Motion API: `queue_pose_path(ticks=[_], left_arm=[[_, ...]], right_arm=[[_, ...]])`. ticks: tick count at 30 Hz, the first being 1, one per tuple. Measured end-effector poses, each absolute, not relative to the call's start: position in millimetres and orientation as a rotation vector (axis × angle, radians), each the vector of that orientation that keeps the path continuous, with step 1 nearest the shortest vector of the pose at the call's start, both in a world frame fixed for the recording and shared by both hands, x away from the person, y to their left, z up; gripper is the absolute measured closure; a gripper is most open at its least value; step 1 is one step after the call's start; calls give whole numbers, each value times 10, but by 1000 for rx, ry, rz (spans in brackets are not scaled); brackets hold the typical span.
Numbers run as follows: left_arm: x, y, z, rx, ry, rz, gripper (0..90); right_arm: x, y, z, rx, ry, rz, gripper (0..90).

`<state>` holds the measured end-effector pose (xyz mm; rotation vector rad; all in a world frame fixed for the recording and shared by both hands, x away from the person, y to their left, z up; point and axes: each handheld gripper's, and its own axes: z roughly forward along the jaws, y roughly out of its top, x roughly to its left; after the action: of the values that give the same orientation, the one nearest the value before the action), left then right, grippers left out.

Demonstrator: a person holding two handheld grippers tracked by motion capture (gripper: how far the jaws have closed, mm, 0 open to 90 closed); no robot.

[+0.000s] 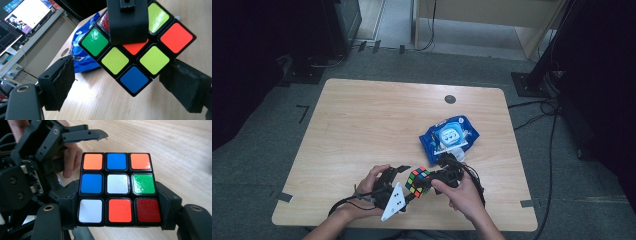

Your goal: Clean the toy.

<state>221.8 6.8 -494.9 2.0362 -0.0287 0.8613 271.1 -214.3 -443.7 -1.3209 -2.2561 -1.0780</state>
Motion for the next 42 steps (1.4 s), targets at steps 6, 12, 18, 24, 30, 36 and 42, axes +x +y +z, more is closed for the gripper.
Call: queue_pose_path(ticks=[6,12,18,24,30,36,42], left_arm=[[2360,75,-4876,2027,-61,847,138],[2384,32,-4907,2033,-74,832,138],[2364,12,-4990,2029,-94,822,164],[2344,-6,-5019,2040,-129,856,211],[2322,17,-5011,2035,-138,874,258],[2316,49,-4972,2026,-118,848,329],[2315,68,-4963,2025,-94,820,330]], right_arm=[[2907,-2112,-4364,-1350,-2276,-1015,339],[2969,-2083,-4371,-1345,-2286,-986,340],[2966,-2086,-4426,-1340,-2303,-958,340],[2967,-2087,-4428,-1352,-2329,-904,339],[2960,-2090,-4419,-1348,-2322,-906,339],[2955,-2104,-4419,-1345,-2320,-943,299],[2955,-2113,-4457,-1336,-2297,-966,301]])
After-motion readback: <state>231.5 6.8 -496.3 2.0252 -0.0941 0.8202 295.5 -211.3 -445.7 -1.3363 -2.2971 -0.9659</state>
